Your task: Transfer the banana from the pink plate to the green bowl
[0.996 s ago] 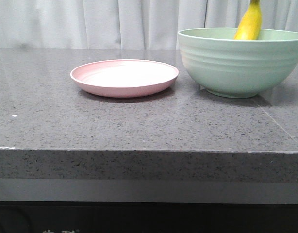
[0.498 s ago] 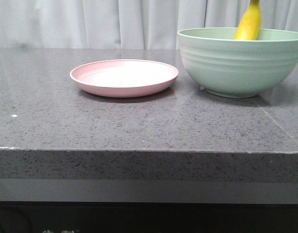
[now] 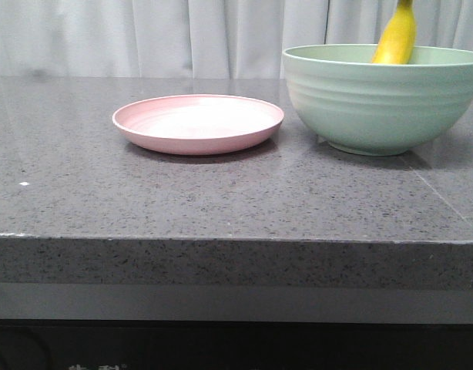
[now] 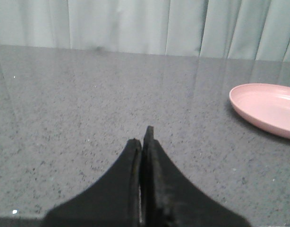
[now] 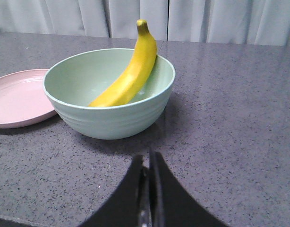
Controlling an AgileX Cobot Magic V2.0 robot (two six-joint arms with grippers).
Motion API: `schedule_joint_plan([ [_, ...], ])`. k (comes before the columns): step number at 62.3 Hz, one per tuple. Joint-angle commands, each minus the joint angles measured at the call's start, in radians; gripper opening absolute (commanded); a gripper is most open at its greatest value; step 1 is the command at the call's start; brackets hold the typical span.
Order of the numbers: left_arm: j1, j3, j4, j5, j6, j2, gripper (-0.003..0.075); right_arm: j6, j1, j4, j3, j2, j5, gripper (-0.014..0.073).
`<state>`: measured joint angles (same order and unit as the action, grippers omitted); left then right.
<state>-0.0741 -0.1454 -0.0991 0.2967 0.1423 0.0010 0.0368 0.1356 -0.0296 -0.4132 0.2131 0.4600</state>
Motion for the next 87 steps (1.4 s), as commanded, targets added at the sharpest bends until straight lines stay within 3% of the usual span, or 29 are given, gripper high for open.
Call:
schedule_joint_plan([
  [1, 0.011, 0.026, 0.01, -0.084, 0.001, -0.036, -0.0018, 0.001, -0.004, -0.004, -0.026, 0.008, -0.083, -0.0057],
  [10, 0.011, 0.094, 0.017, -0.095, 0.001, -0.032, -0.0018, 0.001, -0.004, -0.004, -0.026, 0.008, -0.082, -0.0057],
  [19, 0.011, 0.155, 0.023, -0.192, 0.001, -0.032, -0.0018, 0.001, -0.004, -0.004, -0.026, 0.008, -0.082, -0.0057],
  [78, 0.011, 0.153, 0.023, -0.159, 0.001, -0.03, -0.0018, 0.001, -0.004, -0.004, -0.026, 0.008, -0.083, -0.0057],
  [87, 0.011, 0.153, 0.023, -0.159, 0.001, -0.03, -0.0018, 0.0, -0.006, 0.018, 0.008, 0.002, -0.163, -0.0057],
])
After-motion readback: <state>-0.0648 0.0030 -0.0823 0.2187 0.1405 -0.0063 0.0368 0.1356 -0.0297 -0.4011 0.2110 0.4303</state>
